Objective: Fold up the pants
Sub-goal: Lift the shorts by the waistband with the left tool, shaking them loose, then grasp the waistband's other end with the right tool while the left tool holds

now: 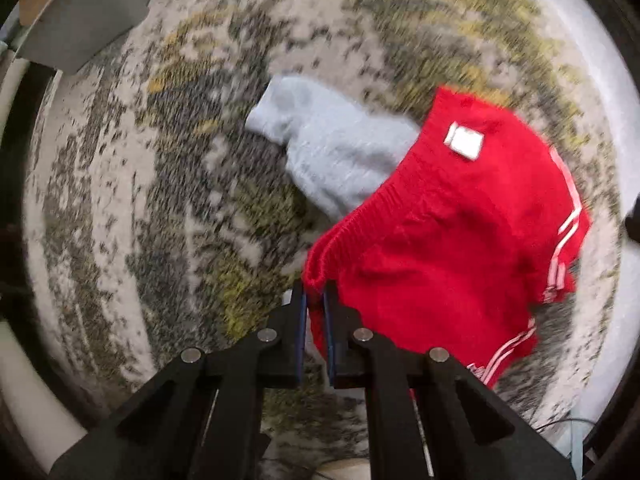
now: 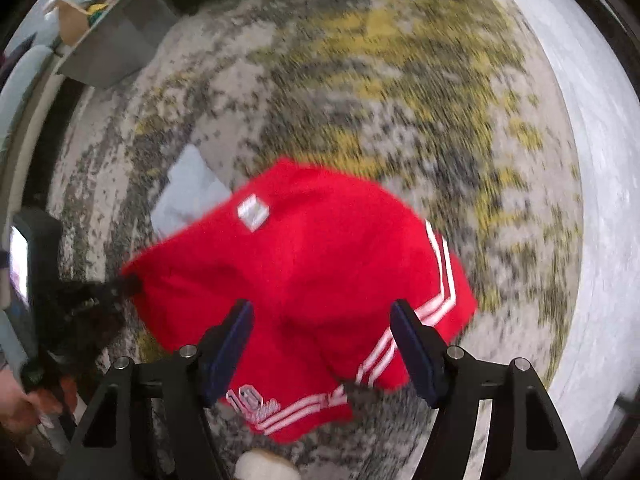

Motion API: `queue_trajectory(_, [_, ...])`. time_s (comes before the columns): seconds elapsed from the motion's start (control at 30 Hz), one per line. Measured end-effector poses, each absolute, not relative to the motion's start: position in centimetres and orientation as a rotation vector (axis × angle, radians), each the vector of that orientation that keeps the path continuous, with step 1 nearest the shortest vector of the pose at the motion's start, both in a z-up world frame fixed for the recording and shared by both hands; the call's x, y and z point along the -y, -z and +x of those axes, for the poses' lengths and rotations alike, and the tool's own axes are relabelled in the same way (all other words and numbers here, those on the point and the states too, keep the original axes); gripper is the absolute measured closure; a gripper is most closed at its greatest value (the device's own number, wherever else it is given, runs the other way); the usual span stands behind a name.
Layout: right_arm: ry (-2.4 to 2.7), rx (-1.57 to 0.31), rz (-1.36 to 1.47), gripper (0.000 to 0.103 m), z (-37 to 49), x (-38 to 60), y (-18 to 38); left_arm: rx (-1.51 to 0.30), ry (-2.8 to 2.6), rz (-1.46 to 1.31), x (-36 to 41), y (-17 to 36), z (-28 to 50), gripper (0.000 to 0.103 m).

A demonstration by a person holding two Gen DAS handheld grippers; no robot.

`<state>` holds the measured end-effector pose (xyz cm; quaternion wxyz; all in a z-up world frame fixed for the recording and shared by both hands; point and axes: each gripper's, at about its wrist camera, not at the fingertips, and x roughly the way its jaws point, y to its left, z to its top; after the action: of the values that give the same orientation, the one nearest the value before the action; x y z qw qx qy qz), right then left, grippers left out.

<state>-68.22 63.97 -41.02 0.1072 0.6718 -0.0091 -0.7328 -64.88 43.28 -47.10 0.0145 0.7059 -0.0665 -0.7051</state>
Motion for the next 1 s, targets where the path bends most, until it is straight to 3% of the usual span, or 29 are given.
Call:
queue_trajectory(0.13, [2.160, -0.087, 1.866, 0.037, -71.9, -62.3, 42.4, 0.093, 2.118, 2.192, -41.6, 48.7, -64.8, 0.097])
queue_trajectory(0.4, [2.032, -0.103, 1.866, 0.048, -77.4, -59.8, 48.0, -0.011, 2.078, 2.165, -41.0, 49.5, -64.1, 0.097])
queue_trajectory(1.0, [1.783, -0.344, 1.883, 0.049, -80.3, -54.6, 54.0, -0.160, 2.013, 2.182, -39.9, 51.3, -64.2, 0.097])
